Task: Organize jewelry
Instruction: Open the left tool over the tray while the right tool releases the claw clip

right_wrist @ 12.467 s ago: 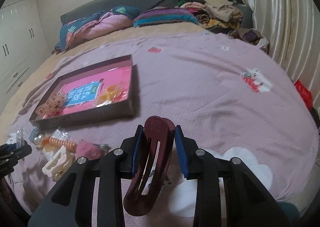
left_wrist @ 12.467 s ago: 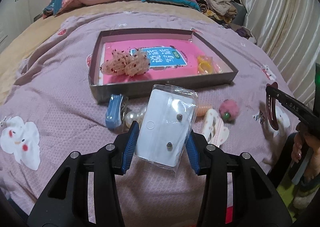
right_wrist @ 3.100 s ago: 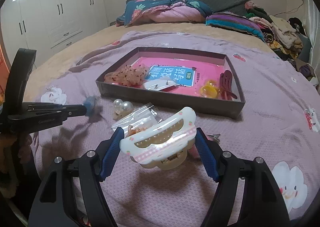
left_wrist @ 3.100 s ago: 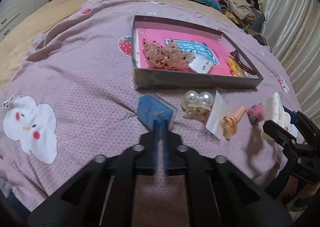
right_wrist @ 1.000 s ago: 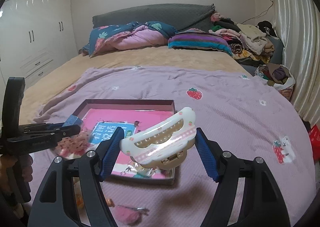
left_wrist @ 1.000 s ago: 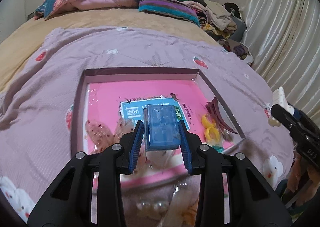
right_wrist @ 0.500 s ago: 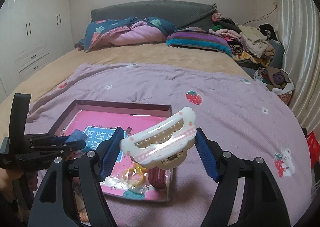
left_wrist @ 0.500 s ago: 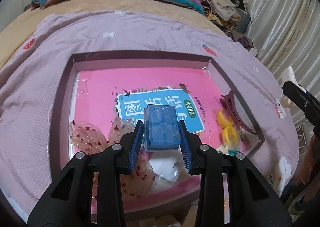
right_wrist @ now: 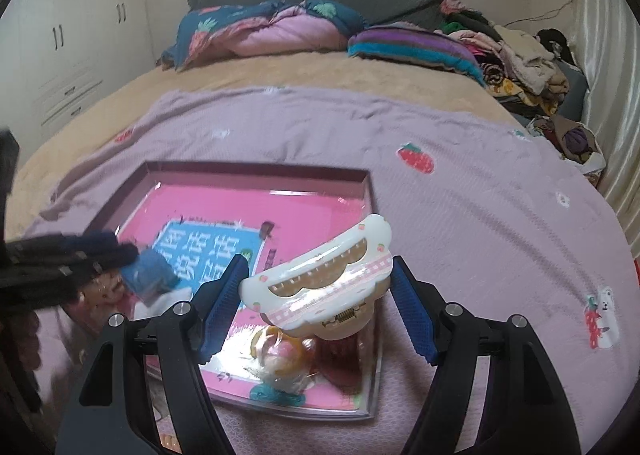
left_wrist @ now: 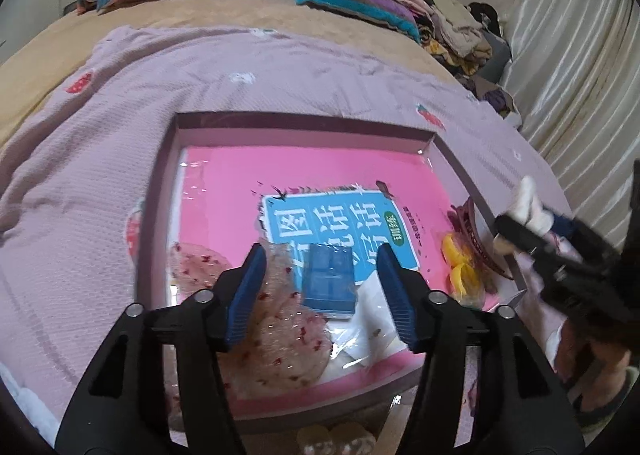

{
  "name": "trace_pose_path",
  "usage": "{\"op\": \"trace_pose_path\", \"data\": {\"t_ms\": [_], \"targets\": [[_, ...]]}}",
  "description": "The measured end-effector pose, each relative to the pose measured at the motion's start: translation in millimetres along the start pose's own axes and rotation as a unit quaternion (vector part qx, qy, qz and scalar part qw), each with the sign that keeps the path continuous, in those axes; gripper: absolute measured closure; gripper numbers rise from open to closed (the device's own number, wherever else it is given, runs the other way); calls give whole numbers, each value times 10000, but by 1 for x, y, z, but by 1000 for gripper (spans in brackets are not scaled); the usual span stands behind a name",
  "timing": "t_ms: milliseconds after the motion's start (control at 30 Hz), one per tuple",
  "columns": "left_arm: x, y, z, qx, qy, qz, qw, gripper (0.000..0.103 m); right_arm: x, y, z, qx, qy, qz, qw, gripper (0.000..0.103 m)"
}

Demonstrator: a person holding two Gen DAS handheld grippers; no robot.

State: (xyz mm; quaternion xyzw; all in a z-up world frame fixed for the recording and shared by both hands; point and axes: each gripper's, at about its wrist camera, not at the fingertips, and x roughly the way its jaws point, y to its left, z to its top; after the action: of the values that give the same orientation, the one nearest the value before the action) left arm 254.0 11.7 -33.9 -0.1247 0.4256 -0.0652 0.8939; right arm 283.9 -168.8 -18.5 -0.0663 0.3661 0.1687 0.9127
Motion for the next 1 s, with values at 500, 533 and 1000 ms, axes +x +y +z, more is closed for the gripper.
{"op": "trace_pose_path", "data": {"t_ms": [500, 533, 1000], "targets": [[-29, 9, 1, -98, -247, 105, 9996, 24, 9, 18, -15, -224, 165, 92, 9996, 28], [-30, 9, 1, -96, -256, 111, 9996, 24, 7, 19, -15, -237, 137, 89, 9996, 27], [-51, 8, 1, -129, -464, 103, 9988, 13, -30, 19, -13, -210, -363, 90, 9991, 14]]}}
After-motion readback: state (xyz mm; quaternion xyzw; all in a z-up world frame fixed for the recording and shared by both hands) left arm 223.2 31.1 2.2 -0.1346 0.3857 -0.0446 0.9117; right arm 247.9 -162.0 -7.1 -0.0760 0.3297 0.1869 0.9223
